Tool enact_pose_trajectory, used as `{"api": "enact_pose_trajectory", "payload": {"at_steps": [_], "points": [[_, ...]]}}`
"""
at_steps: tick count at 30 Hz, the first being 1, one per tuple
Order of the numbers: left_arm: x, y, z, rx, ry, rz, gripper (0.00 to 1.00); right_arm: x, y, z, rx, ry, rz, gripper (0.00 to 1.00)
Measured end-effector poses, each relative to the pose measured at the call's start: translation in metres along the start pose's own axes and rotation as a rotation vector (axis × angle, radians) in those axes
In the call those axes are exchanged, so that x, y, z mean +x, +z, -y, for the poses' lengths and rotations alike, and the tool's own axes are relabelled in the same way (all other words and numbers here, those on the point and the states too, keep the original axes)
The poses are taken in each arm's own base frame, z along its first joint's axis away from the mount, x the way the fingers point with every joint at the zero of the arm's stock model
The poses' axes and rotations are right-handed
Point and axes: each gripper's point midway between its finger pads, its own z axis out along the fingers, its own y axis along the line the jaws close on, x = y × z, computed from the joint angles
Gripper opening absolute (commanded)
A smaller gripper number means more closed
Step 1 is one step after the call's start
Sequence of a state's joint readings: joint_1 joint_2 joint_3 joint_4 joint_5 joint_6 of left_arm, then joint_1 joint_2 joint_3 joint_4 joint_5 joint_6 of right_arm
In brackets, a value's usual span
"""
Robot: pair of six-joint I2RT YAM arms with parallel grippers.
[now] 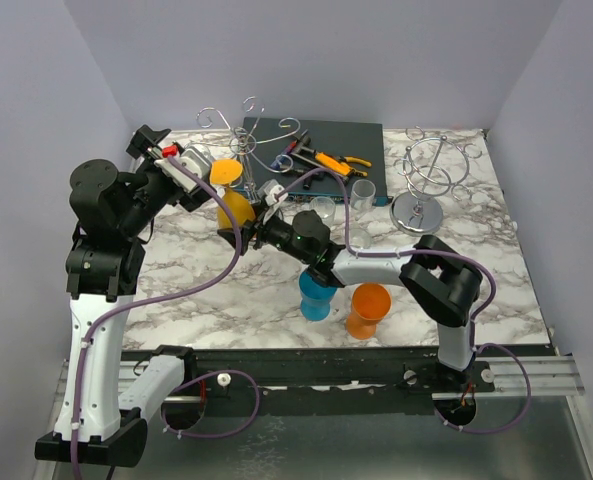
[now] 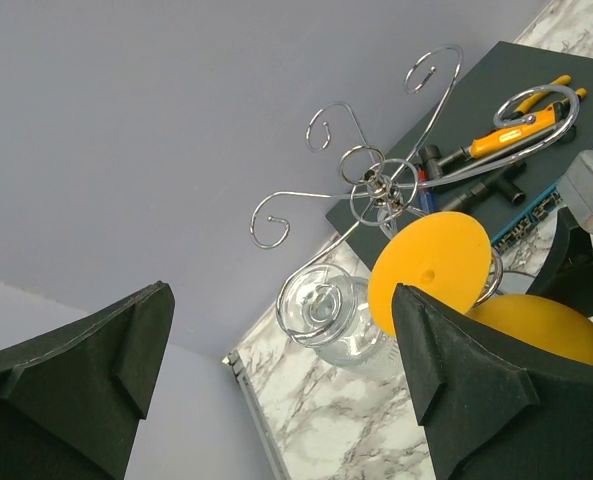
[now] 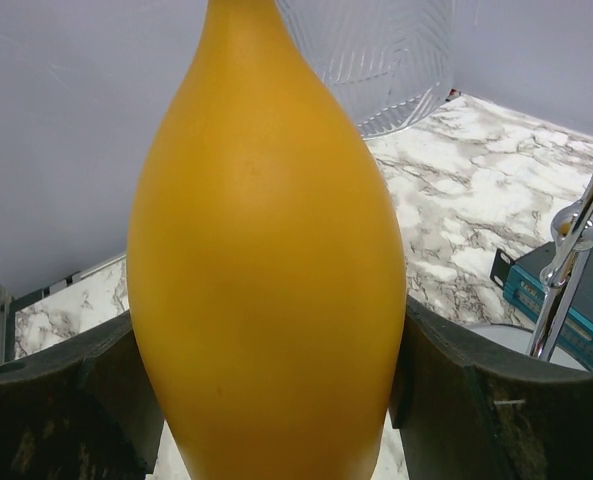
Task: Place the wine glass upside down on the wine glass rack
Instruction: Turn the wine glass upside down at the wine rack.
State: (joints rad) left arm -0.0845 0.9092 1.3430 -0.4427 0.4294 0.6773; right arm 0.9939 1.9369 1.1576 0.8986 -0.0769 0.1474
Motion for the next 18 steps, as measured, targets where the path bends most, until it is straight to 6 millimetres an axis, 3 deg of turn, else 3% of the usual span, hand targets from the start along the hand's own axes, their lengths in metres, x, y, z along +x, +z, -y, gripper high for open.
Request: {"api": "enact_pose_trajectory", "payload": {"at_steps": [12,17,18], "points": [[0.004,0.004,0.001,0.006,-0.005,-0.009,0.99,0.000,-0.014,-0.002,-0.011,-0.003,0.049,0.71],[0.005,0.005,0.001,0.009,-0.007,-0.011,0.99,0.001,-0.015,-0.002,-0.006,0.002,0.052,0.88],[0.005,0.005,0.001,0.009,-0.007,-0.012,0.99,0.001,-0.015,-0.001,-0.002,0.005,0.052,0.97]]}}
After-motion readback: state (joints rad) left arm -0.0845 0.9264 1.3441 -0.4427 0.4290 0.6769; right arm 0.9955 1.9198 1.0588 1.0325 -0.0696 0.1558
